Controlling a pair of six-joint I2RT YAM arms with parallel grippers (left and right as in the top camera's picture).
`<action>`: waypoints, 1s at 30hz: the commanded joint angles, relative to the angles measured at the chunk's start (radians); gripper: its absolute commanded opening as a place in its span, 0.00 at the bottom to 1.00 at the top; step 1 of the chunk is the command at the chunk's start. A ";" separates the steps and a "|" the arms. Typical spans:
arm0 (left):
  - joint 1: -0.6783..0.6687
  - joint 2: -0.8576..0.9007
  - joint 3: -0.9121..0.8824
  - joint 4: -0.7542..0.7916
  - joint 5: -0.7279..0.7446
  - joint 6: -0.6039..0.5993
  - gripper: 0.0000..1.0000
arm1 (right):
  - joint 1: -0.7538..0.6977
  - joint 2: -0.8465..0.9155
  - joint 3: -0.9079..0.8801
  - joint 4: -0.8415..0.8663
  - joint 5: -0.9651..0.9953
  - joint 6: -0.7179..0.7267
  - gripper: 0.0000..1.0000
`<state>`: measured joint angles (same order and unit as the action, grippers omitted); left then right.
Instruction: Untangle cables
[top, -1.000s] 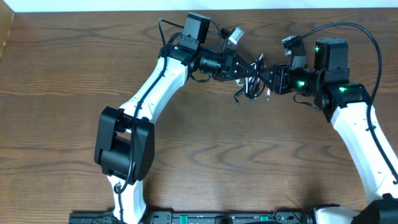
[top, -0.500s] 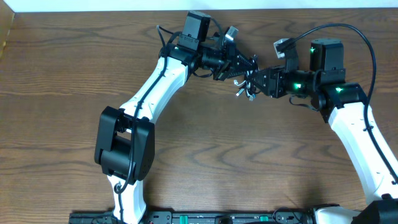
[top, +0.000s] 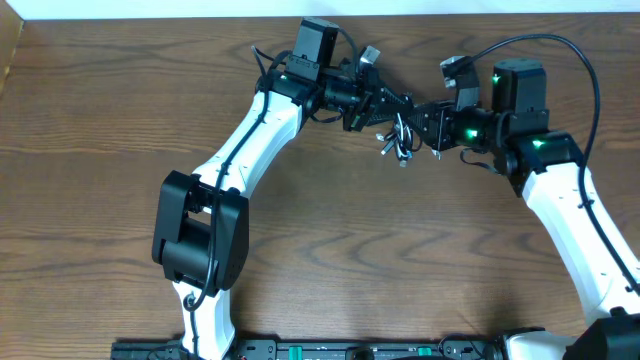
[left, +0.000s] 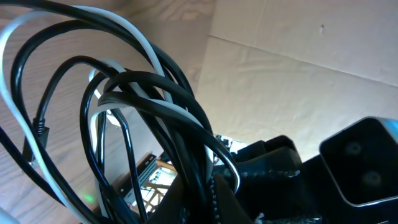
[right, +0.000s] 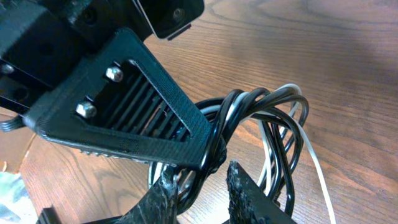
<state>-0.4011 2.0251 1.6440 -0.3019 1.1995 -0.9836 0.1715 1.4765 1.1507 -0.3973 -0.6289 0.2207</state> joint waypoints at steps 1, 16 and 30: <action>-0.022 -0.012 0.000 0.005 0.076 -0.056 0.07 | 0.033 0.043 -0.002 0.033 0.066 0.021 0.14; -0.016 -0.012 0.000 0.003 0.076 0.145 0.07 | -0.005 0.064 -0.002 -0.074 0.561 0.183 0.01; -0.014 -0.012 0.000 -0.016 0.275 0.516 0.08 | -0.085 0.064 -0.001 -0.107 0.726 0.122 0.01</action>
<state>-0.4255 2.0399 1.6421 -0.3126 1.3453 -0.6350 0.1165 1.5352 1.1549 -0.5098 0.0288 0.3702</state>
